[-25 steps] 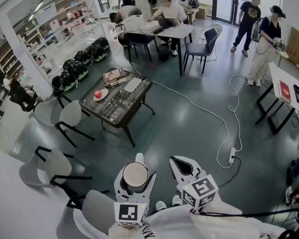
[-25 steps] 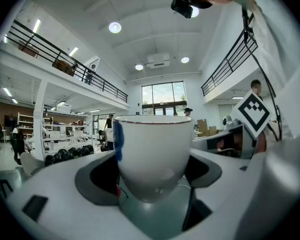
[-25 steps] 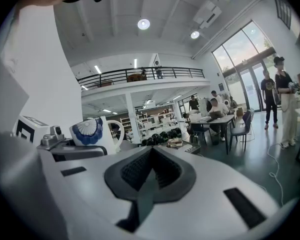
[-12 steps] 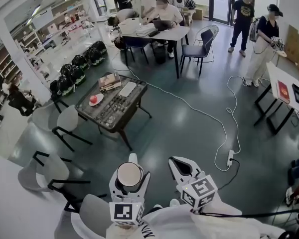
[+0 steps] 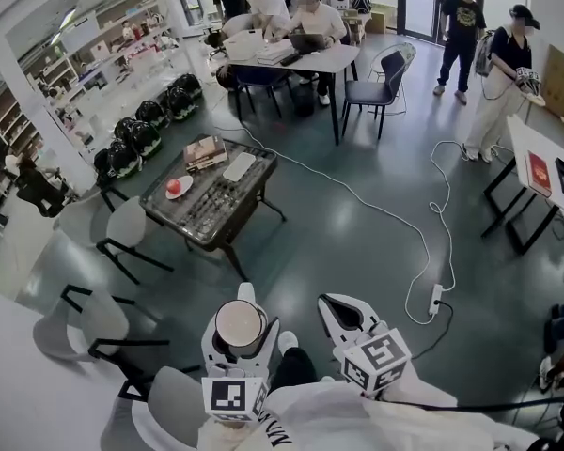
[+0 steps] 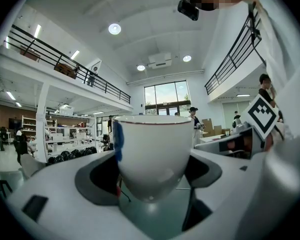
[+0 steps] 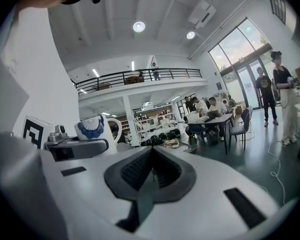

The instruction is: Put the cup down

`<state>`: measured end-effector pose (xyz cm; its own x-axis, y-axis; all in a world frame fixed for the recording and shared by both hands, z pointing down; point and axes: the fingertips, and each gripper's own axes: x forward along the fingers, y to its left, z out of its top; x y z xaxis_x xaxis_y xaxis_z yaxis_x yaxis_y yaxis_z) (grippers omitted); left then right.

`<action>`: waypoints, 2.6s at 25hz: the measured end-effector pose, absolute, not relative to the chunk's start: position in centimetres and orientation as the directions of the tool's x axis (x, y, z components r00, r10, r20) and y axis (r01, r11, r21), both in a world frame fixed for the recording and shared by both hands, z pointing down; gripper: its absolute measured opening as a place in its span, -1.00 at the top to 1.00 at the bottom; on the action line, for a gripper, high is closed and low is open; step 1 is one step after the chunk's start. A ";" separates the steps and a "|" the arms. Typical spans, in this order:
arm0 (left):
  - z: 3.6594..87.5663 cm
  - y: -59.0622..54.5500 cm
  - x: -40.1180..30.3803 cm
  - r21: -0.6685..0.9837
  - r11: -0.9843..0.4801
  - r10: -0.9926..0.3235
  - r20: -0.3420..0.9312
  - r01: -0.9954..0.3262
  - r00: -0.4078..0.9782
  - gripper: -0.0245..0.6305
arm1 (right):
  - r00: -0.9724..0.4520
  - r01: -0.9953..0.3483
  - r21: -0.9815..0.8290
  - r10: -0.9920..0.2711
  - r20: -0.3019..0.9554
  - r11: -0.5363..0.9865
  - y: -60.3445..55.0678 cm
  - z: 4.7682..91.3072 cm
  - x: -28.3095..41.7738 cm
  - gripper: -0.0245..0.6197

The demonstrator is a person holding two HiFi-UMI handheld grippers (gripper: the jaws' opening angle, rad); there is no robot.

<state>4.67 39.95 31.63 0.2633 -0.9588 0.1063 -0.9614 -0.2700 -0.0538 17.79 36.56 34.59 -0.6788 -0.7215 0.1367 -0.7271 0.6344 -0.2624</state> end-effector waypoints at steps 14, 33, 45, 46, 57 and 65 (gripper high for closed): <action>32.5 33.4 3.0 -0.048 -0.285 -0.954 0.105 -0.957 0.279 -0.27 | -0.668 -0.739 -0.260 -0.728 0.158 0.622 30.4 35.9 16.4 0.91; 34.2 17.3 -6.4 -0.011 -0.300 -0.944 0.150 -0.954 0.295 -0.27 | -0.679 -0.734 -0.232 -0.702 0.213 0.639 14.4 36.9 5.7 0.90; 34.6 4.9 -13.3 0.012 -0.323 -0.934 0.160 -0.946 0.321 -0.27 | -0.662 -0.750 -0.211 -0.709 0.244 0.627 2.3 37.3 -1.8 0.90; 34.7 4.1 -13.8 0.014 -0.327 -0.932 0.160 -0.945 0.325 -0.27 | -0.661 -0.751 -0.212 -0.709 0.246 0.626 1.5 37.4 -2.3 0.90; 34.7 -0.8 -16.9 0.030 -0.341 -0.927 0.155 -0.940 0.342 -0.27 | -0.648 -0.762 -0.197 -0.713 0.267 0.618 -3.4 37.3 -5.3 0.90; 33.9 -2.9 -17.5 0.025 -0.334 -0.931 0.144 -0.942 0.334 -0.27 | -0.636 -0.771 -0.181 -0.729 0.253 0.610 -5.5 36.1 -5.2 0.90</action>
<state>-17.52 -2.90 33.91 0.3340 -0.9315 0.1441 -0.9422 -0.3340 0.0253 -5.24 -5.50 36.12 -0.6361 -0.7289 0.2530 -0.7713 0.6101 -0.1813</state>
